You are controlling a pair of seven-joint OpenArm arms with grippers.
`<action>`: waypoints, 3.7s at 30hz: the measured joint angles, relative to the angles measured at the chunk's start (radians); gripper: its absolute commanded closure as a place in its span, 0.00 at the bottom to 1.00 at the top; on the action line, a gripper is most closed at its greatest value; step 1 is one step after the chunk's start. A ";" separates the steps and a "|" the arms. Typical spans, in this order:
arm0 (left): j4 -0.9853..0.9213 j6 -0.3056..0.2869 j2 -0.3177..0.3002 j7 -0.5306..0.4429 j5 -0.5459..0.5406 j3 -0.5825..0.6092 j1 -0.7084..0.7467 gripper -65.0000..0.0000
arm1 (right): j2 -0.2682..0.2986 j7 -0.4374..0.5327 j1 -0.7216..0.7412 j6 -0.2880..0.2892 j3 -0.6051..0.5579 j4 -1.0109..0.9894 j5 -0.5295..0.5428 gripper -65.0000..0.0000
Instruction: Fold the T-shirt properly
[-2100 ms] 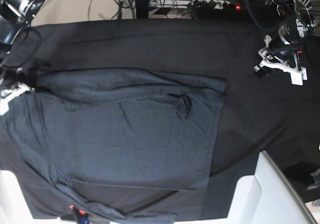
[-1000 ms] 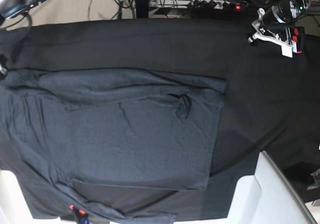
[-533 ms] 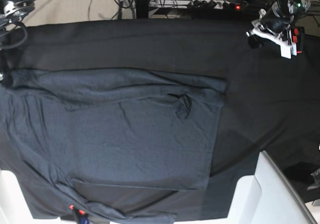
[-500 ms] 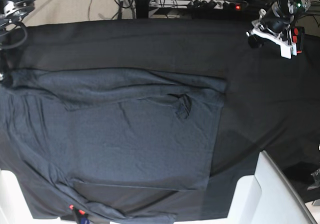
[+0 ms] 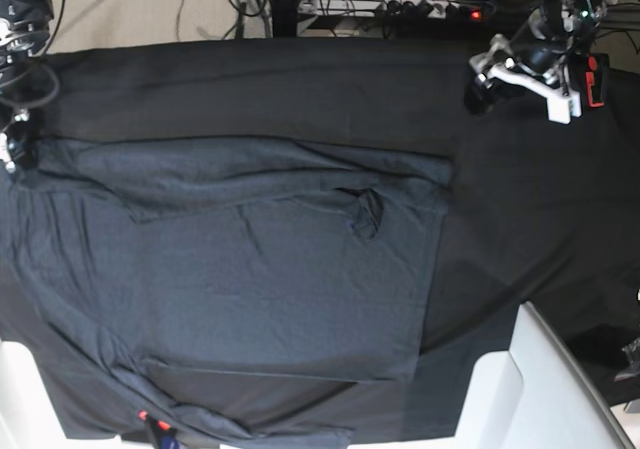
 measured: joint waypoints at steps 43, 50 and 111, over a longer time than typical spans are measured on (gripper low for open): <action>-0.357 -0.003 0.067 -0.037 -0.023 0.050 -0.323 0.63 | 0.003 -0.003 -0.009 0.004 -0.008 0.000 0.003 1.00; -0.378 0.000 0.066 -0.035 -0.026 0.049 -0.337 0.63 | 0.003 -0.003 -0.009 0.004 -0.008 0.000 0.003 1.00; -0.150 0.106 0.070 0.140 -0.011 -0.030 -0.251 1.00 | -0.005 -0.238 -0.020 0.000 -0.006 0.214 -0.012 1.00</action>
